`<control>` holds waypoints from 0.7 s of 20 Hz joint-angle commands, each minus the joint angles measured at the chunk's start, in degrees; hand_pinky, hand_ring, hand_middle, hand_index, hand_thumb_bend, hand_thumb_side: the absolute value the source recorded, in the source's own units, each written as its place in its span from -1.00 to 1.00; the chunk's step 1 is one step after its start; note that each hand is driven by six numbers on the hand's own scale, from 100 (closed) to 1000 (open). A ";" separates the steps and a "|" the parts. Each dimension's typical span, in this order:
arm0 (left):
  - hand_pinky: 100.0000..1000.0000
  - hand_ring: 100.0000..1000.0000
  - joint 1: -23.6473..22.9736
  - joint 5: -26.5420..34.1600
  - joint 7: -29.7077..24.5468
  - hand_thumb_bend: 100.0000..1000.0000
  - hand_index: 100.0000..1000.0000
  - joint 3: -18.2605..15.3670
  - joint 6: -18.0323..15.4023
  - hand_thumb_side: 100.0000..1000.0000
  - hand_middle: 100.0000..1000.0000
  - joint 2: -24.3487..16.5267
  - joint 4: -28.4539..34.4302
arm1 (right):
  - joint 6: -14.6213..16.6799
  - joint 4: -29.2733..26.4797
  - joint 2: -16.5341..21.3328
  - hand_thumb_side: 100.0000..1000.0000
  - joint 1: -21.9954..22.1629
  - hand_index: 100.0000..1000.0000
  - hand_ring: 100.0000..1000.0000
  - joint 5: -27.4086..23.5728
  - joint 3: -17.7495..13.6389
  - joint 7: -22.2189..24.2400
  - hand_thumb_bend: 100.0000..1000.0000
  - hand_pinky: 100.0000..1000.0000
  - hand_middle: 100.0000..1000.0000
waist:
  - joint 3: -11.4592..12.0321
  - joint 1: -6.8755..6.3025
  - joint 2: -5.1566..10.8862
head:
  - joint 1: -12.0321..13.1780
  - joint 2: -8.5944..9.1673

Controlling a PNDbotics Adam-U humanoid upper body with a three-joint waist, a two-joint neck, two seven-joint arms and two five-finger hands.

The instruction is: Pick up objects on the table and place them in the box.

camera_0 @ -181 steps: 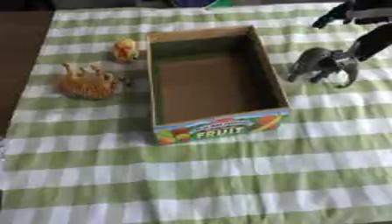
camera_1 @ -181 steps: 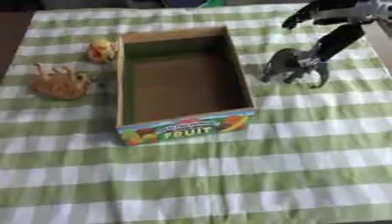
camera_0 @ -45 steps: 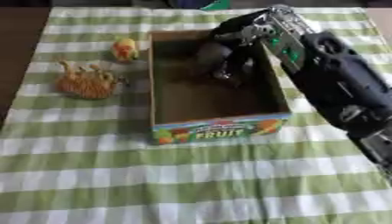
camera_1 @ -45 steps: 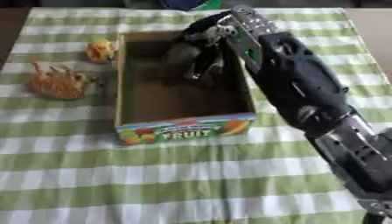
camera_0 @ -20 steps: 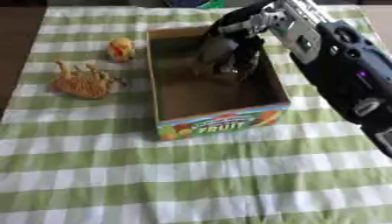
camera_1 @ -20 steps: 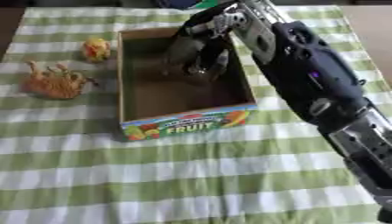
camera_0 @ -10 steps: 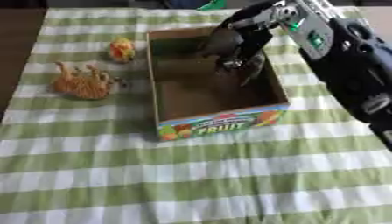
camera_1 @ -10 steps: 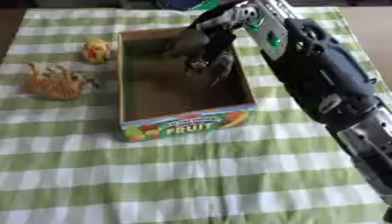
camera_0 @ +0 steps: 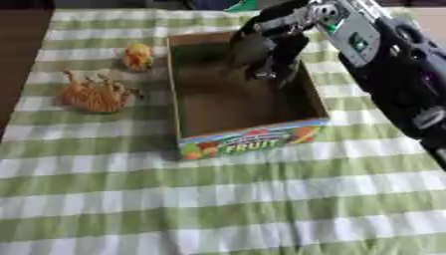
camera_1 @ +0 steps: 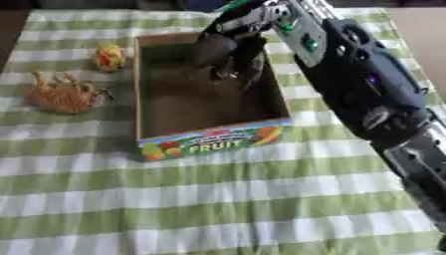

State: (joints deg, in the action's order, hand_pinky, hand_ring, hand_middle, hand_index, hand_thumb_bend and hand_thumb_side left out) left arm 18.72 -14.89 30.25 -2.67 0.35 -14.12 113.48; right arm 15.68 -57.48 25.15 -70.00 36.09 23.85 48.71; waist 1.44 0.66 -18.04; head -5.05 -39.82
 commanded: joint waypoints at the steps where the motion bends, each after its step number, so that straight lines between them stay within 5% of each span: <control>1: 0.09 0.09 0.36 -0.34 -0.18 -1.00 0.51 -0.46 0.01 0.95 0.13 -0.84 1.11 | 0.15 -1.54 1.94 0.83 -0.74 1.00 1.00 -1.34 -0.24 -1.41 0.50 1.00 1.00 | -0.02 -0.05 1.28 | 0.21 -0.50; 4: 0.09 0.09 0.28 -0.44 -0.13 -1.00 0.51 -0.54 0.04 0.95 0.13 -0.83 1.11 | 1.53 -2.47 2.43 0.41 -0.45 1.00 1.00 -1.47 0.00 -1.79 0.24 1.00 1.00 | 0.01 0.00 1.20 | 0.24 -0.54; 5: 0.09 0.09 0.26 -0.47 -0.12 -1.00 0.51 -0.55 0.05 0.95 0.13 -0.82 1.11 | 1.99 -2.78 2.57 0.13 -0.38 1.00 1.00 -1.13 0.00 -1.96 -0.12 1.00 1.00 | 0.02 0.01 1.18 | 0.23 -0.54; 6: 0.09 0.09 0.26 -0.48 -0.09 -1.00 0.51 -0.58 0.06 0.95 0.13 -0.82 1.11 | 2.35 -3.25 2.69 -0.15 -0.44 1.00 1.00 -0.50 -0.06 -2.42 -1.00 1.00 1.00 | 0.00 0.01 1.14 | 0.23 -0.55; 7: 0.09 0.09 0.31 -0.46 -0.03 -1.00 0.51 -0.60 0.06 0.95 0.13 -0.80 1.11 | 2.40 -3.71 2.66 -0.55 -0.40 1.00 1.00 -0.12 -0.30 -3.59 -1.00 0.89 1.00 | 0.00 -0.01 1.08 | 0.25 -0.56; 8: 0.09 0.09 0.35 -0.44 -0.01 -1.00 0.51 -0.59 0.04 0.95 0.13 -0.80 1.11 | 1.88 -3.86 2.61 -0.68 -0.34 1.00 1.00 -0.40 -0.64 -5.27 -1.00 0.74 1.00 | -0.01 -0.04 1.03 | 0.29 -0.57; 10: 0.10 0.09 0.39 -0.44 -0.05 -1.00 0.51 -0.57 0.02 0.95 0.13 -0.80 1.11 | -0.15 -3.48 2.40 -0.29 -0.07 1.00 0.94 -1.84 -0.75 -8.62 -1.00 0.64 1.00 | 0.06 -0.07 0.92 | 0.26 -0.56; 11: 0.10 0.09 0.38 -0.44 -0.05 -1.00 0.51 -0.59 0.05 0.95 0.13 -0.79 1.11 | -0.89 -3.06 2.27 -0.46 0.04 1.00 0.92 -3.25 -0.52 -9.08 -1.00 0.64 1.00 | 0.10 -0.08 0.87 | 0.23 -0.55; 12: 0.10 0.09 0.35 -0.43 -0.02 -1.00 0.51 -0.62 0.09 0.96 0.13 -0.79 1.11 | -1.22 -2.94 2.34 -0.05 0.01 1.00 0.94 -4.25 -0.20 -9.16 -0.88 0.65 1.00 | 0.11 -0.07 0.84 | 0.24 -0.55; 13: 0.10 0.09 0.34 -0.42 0.00 -1.00 0.51 -0.64 0.12 0.96 0.13 -0.79 1.11 | -1.23 -3.11 2.51 -0.05 -0.06 1.00 0.94 -4.39 0.15 -9.19 -0.88 0.65 1.00 | 0.11 -0.07 0.80 | 0.25 -0.54; 14: 0.10 0.09 0.35 -0.40 -0.02 -1.00 0.51 -0.62 0.14 0.96 0.13 -0.80 1.11 | -0.89 -3.53 2.78 0.75 -0.15 1.00 0.95 -3.61 0.47 -9.30 0.34 0.73 0.80 | 0.11 -0.07 0.74 | 0.24 -0.50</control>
State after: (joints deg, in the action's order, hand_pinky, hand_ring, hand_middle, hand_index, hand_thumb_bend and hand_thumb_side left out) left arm 18.67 -15.13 30.19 -2.80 0.42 -14.12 113.48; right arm 14.97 -59.82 26.16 -68.85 33.09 24.52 40.02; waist 1.51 0.76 -18.38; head -4.86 -40.23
